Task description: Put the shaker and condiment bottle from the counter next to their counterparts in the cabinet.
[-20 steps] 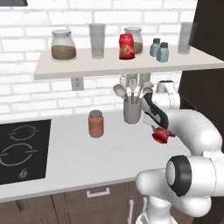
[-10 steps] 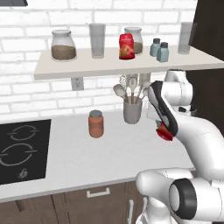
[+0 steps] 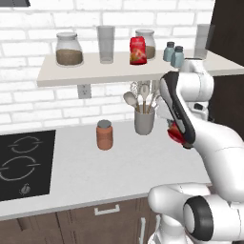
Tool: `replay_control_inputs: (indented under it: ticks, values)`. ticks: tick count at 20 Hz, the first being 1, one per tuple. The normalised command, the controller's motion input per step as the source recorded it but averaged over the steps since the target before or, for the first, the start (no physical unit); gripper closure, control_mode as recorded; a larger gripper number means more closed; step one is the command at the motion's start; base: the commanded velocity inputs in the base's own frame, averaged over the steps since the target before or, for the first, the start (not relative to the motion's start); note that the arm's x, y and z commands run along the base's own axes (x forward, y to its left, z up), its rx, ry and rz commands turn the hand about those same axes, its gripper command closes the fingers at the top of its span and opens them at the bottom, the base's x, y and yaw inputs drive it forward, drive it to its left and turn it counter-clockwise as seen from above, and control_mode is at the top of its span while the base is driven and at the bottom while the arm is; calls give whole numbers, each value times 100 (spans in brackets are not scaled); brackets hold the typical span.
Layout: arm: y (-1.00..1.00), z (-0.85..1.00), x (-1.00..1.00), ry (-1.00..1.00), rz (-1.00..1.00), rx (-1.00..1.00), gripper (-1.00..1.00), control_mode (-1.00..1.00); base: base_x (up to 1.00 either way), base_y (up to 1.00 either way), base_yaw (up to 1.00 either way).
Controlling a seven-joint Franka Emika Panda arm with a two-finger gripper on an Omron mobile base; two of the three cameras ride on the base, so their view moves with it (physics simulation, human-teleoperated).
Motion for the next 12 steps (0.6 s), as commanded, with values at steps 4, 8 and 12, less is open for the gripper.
replay_control_inputs:
  ticks: [4, 8, 12]
  values:
    - [23, 82, 0, -3, 0, 0, 100, -100, 0, 0, 0]
    - [24, 73, 5, -2, 0, 0, 100, -100, 0, 0, 0]
    - [25, 63, 19, 0, 0, 0, 100, -100, 0, 0, 0]
